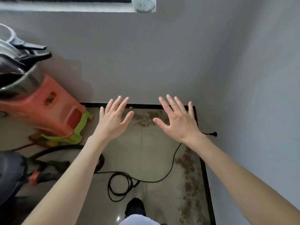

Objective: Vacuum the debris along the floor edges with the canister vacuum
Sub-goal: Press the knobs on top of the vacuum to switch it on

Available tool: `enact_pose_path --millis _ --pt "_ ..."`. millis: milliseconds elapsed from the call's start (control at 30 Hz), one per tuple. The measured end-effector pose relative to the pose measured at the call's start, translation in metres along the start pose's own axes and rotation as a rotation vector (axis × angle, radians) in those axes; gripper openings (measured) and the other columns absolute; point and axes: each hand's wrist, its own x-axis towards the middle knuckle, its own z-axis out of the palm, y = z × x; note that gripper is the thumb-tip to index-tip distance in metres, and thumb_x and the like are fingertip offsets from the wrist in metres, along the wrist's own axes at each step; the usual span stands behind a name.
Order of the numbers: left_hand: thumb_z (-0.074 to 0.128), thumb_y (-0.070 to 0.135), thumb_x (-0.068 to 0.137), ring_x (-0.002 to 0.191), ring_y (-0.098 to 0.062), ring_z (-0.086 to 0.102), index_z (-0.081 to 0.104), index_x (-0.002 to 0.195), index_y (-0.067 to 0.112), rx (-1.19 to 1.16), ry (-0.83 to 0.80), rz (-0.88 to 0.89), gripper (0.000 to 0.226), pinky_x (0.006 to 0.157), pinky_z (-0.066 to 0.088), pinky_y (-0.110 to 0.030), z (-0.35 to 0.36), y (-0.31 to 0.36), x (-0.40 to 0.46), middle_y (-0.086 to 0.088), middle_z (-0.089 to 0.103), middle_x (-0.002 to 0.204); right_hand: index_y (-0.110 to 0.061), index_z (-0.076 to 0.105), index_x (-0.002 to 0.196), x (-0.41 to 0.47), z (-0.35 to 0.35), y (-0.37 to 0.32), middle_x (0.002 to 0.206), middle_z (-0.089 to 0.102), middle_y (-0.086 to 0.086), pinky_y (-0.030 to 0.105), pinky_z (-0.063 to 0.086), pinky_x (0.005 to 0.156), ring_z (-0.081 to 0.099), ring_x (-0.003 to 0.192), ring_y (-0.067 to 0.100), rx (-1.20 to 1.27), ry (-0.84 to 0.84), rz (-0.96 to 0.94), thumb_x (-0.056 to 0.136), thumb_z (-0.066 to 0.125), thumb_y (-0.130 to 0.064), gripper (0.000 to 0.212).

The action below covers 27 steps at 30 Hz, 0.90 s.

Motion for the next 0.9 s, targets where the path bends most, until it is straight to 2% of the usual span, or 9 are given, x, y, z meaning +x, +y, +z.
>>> enact_pose_path --millis 200,467,700,900 --pt "0.032 0.048 0.098 0.147 -0.02 0.002 0.017 0.15 0.035 0.003 0.095 -0.196 0.056 0.117 0.003 -0.048 -0.053 -0.077 -0.084 0.005 0.011 0.159 -0.035 -0.001 0.155 0.005 0.014 -0.106 0.165 0.001 -0.004 0.055 -0.006 0.118 -0.002 0.151 0.016 -0.026 -0.082 -0.252 0.096 0.027 -0.064 0.072" --pt "0.031 0.048 0.099 0.147 -0.02 0.003 0.018 0.151 0.031 -0.002 0.129 -0.481 0.056 0.116 0.003 -0.049 -0.09 -0.215 -0.177 0.003 0.013 0.159 -0.034 -0.001 0.155 0.035 0.058 -0.264 0.165 0.003 -0.003 0.053 -0.005 0.12 -0.001 0.151 0.016 -0.053 -0.218 -0.521 0.097 0.027 -0.062 0.071" --pt "0.032 0.044 0.1 0.147 -0.023 0.004 0.019 0.151 0.028 -0.026 0.047 -0.689 0.055 0.116 0.009 -0.049 -0.092 -0.367 -0.224 0.002 0.013 0.159 -0.032 0.001 0.156 0.076 0.141 -0.406 0.164 0.005 -0.002 0.052 -0.002 0.12 0.003 0.151 0.018 -0.099 -0.335 -0.61 0.098 0.027 -0.061 0.069" --pt "0.033 0.043 0.1 0.147 -0.024 0.001 0.019 0.151 0.028 -0.136 0.013 -0.864 0.054 0.116 0.006 -0.051 -0.082 -0.462 -0.239 0.0 0.01 0.16 -0.029 0.006 0.156 0.111 0.214 -0.491 0.164 0.01 0.001 0.05 0.004 0.121 0.008 0.151 0.022 -0.11 -0.464 -0.635 0.1 0.03 -0.056 0.067"
